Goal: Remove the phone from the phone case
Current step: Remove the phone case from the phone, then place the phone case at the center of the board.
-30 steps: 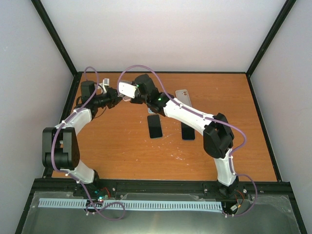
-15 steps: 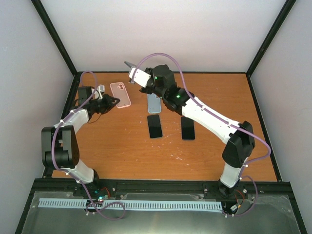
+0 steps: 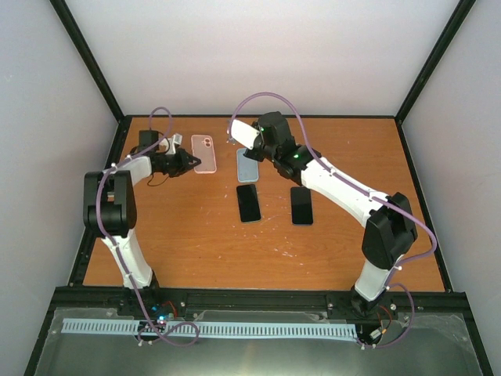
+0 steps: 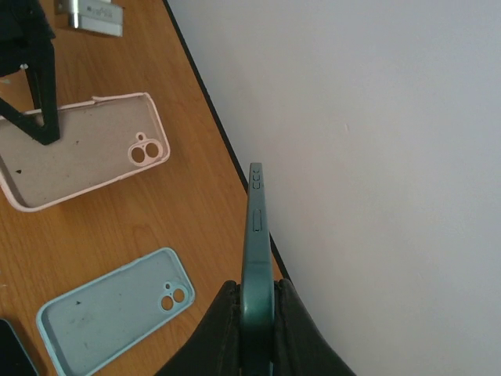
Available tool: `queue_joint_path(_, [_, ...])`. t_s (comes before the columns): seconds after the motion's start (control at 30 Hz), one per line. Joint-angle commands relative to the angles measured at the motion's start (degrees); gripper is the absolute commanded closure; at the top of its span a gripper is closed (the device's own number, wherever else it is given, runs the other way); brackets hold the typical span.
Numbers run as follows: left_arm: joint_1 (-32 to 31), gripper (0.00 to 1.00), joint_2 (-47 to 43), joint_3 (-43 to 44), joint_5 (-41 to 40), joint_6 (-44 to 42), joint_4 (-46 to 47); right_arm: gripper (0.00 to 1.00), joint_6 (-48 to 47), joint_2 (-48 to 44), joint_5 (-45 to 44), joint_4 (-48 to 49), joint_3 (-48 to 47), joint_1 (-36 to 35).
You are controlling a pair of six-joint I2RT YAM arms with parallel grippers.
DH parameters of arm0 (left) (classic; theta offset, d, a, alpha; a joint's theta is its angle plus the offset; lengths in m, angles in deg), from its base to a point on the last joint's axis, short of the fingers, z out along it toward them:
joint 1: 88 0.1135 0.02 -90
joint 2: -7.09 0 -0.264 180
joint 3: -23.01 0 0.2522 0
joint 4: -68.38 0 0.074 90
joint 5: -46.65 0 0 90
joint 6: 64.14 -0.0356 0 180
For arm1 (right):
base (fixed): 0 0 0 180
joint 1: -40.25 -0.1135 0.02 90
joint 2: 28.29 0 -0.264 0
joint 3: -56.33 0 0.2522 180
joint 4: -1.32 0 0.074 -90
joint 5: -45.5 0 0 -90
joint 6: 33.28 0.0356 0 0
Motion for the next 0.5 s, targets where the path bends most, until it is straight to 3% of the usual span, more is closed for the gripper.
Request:
queue_joint_path(0.0, [-0.6,0.99,4.1,5.1,-1.4,-4.3,-4.8,0.97,0.9,-4.6,0.5,3.3,-0.2,0.9])
queue_joint_path(0.47, [-0.6,0.99,11.8,11.8,-8.6,-9.3,-12.3,0.97,0.9,-3.8,0.8,2.9,-0.3,2.1])
